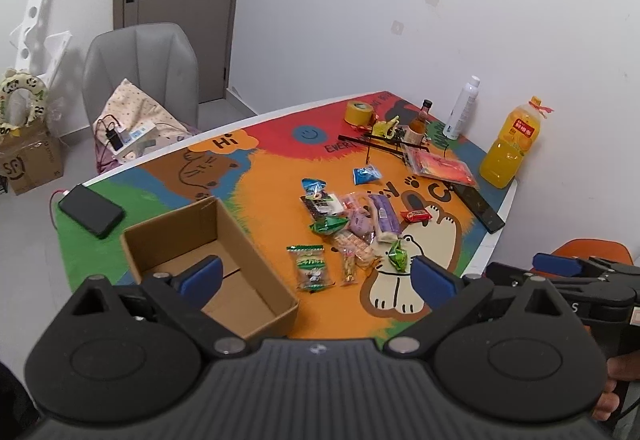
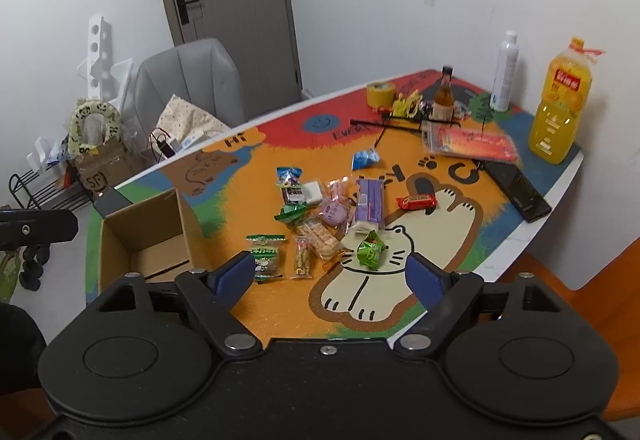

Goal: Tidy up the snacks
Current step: 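Move the left tool toward a small snack stick while the right tool approaches a green candy, then grasp the small brown snack stick with the left tool while the right tool grasps the green candy, then carry the snack stick into the box and open the left tool while the right tool carries the candy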

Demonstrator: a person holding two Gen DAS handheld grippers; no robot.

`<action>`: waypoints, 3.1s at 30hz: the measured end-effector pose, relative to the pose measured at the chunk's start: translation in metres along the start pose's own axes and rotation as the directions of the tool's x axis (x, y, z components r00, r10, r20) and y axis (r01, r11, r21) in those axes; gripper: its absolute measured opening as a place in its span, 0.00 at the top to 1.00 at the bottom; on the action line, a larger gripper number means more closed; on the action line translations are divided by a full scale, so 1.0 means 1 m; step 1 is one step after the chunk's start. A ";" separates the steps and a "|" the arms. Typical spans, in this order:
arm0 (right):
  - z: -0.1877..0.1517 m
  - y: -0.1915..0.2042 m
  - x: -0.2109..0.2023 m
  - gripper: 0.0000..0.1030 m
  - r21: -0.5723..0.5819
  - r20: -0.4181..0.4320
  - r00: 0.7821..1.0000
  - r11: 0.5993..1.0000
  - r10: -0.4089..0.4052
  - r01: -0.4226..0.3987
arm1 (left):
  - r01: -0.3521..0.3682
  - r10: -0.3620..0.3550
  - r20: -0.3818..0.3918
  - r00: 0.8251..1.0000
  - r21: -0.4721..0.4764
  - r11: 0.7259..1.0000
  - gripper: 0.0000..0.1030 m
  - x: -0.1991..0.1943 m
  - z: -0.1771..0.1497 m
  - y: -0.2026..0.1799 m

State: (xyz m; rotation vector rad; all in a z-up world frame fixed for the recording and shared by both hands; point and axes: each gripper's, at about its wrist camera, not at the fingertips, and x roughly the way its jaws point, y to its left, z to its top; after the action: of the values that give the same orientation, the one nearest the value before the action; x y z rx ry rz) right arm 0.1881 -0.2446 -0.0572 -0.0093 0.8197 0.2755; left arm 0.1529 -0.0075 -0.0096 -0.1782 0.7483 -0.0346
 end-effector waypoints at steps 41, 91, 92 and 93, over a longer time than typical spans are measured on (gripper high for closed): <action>0.028 -0.101 0.247 0.55 0.084 -0.441 0.881 0.986 0.168 -0.146 | 0.005 -0.047 -0.439 0.897 -0.097 0.995 0.55 0.299 0.012 -0.046; 0.067 0.019 0.166 0.76 -0.034 -0.250 0.923 0.951 0.291 -0.309 | -0.067 0.005 -0.262 0.965 -0.226 0.972 0.84 0.182 0.022 0.018; 0.067 0.025 0.166 0.76 -0.040 -0.251 0.921 0.947 0.299 -0.318 | -0.076 0.013 -0.259 0.966 -0.234 0.969 0.84 0.179 0.021 0.023; 0.066 0.031 0.166 0.76 -0.045 -0.253 0.919 0.945 0.302 -0.323 | -0.087 0.024 -0.255 0.967 -0.241 0.966 0.84 0.175 0.020 0.029</action>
State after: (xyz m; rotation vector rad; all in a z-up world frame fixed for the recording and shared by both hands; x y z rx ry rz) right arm 0.3357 -0.1677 -0.1286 0.0077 1.0535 0.6222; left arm 0.2939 0.0073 -0.1179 -0.3998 1.0097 0.0940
